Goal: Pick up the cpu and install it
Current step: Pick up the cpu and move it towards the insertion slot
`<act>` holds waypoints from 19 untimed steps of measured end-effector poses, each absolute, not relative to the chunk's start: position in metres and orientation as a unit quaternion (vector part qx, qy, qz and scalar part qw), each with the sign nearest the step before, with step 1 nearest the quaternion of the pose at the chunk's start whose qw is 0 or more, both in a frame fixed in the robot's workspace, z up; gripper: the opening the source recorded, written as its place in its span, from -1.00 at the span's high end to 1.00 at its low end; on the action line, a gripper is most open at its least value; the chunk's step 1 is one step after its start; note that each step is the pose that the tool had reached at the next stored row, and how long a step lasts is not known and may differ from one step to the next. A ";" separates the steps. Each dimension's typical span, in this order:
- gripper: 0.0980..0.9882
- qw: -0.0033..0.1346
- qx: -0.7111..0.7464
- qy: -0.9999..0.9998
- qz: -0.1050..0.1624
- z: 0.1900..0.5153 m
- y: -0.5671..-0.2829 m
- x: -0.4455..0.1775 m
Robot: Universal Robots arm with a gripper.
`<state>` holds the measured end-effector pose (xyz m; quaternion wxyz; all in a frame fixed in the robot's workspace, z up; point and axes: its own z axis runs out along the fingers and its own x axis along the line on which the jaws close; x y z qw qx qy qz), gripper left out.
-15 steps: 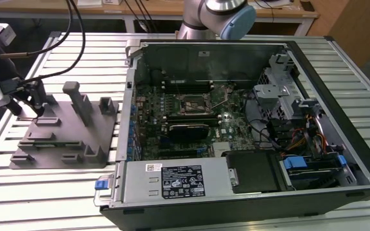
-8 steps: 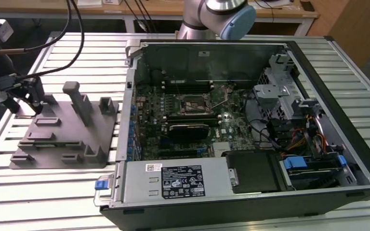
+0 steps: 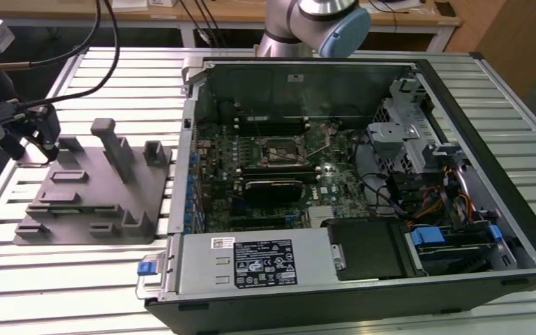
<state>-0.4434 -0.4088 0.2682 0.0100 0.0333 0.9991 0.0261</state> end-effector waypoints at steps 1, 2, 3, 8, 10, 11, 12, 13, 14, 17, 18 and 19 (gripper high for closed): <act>0.00 0.010 0.033 0.999 0.026 0.270 -0.409 -0.443; 0.00 0.010 0.033 0.999 0.026 0.271 -0.409 -0.443; 0.00 0.010 0.033 0.999 0.026 0.272 -0.409 -0.443; 0.00 0.010 0.033 0.999 0.026 0.279 -0.409 -0.443; 0.00 0.010 0.033 0.999 0.026 0.282 -0.409 -0.443; 0.00 0.010 0.033 0.999 0.026 0.283 -0.409 -0.443; 0.00 0.010 0.033 0.999 0.026 0.285 -0.409 -0.443; 0.00 0.010 0.033 0.999 0.026 0.286 -0.409 -0.443; 0.00 0.010 0.033 0.999 0.026 0.288 -0.409 -0.443; 0.00 0.010 0.033 0.999 0.026 0.293 -0.409 -0.443; 0.00 0.010 0.033 0.999 0.026 0.294 -0.409 -0.443; 0.00 0.010 0.033 0.999 0.026 0.296 -0.409 -0.443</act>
